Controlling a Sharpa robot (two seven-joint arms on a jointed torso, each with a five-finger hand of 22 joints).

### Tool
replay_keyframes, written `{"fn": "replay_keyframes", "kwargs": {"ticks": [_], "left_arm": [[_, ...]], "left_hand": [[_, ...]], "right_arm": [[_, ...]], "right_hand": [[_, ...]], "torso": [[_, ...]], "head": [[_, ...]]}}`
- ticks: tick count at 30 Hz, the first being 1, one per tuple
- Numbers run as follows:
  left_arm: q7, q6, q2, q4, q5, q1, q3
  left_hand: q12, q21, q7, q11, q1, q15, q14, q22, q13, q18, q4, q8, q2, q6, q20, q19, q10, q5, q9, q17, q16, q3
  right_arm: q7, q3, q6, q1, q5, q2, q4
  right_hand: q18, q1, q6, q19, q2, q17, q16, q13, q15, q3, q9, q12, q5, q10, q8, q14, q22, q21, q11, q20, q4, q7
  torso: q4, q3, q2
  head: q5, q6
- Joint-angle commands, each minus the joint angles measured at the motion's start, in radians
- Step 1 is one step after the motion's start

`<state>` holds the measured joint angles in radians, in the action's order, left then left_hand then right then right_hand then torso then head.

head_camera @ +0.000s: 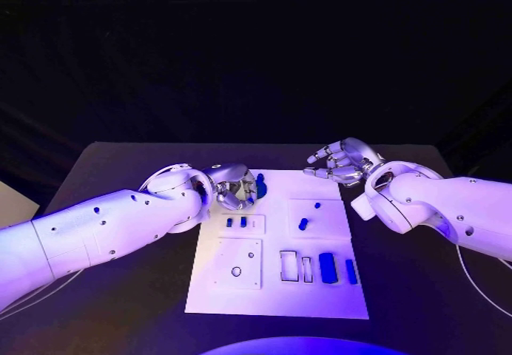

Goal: Assemble the parts on the task board

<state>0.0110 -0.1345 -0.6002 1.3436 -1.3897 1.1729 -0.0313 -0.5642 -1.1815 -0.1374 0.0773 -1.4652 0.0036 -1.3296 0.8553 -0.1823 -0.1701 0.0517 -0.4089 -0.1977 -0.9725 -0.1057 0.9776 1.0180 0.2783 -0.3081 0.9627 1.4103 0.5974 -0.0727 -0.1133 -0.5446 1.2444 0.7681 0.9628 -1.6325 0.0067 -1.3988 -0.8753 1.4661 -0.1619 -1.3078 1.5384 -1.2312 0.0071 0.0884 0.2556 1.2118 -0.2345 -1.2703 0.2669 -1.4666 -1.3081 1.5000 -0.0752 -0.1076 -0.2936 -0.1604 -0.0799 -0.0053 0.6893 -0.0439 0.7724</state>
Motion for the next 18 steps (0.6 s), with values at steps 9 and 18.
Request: {"fn": "replay_keyframes", "kwargs": {"ticks": [9,18], "left_arm": [[0.008,0.029,-0.051,0.045,0.056,0.004,0.013],[0.019,0.051,-0.065,0.033,0.054,0.004,0.013]], "left_hand": [[0.006,-0.006,-0.001,-0.007,0.013,0.0,-0.01,0.002,0.001,0.004,-0.009,0.006,0.001,-0.008,-0.002,0.007,0.014,0.003,-0.002,0.0,0.004,0.0],[0.01,-0.008,-0.001,-0.007,0.015,0.0,-0.01,0.004,0.002,0.004,-0.013,0.008,-0.002,-0.01,-0.003,0.008,0.018,0.003,-0.003,-0.002,0.004,-0.001]], "right_arm": [[0.009,0.0,0.01,-0.001,0.009,0.005,-0.003],[0.004,0.0,0.009,-0.001,0.017,0.006,-0.004]], "right_hand": [[0.01,-0.002,0.001,0.076,0.005,-0.2,-0.006,-0.001,-0.007,-0.003,-0.001,0.001,-0.005,-0.001,0.007,-0.086,-0.229,-0.003,0.001,0.004,0.003,0.002],[0.01,-0.002,0.001,0.076,0.005,-0.2,-0.006,-0.001,-0.007,-0.003,-0.001,0.001,-0.005,-0.001,0.007,-0.086,-0.229,-0.003,0.001,0.004,0.003,0.002]], "torso": [[-0.0004,-0.0001,0.0],[-0.0003,-0.0001,0.0]], "head": [[0.003,0.001],[0.005,0.004]]}}
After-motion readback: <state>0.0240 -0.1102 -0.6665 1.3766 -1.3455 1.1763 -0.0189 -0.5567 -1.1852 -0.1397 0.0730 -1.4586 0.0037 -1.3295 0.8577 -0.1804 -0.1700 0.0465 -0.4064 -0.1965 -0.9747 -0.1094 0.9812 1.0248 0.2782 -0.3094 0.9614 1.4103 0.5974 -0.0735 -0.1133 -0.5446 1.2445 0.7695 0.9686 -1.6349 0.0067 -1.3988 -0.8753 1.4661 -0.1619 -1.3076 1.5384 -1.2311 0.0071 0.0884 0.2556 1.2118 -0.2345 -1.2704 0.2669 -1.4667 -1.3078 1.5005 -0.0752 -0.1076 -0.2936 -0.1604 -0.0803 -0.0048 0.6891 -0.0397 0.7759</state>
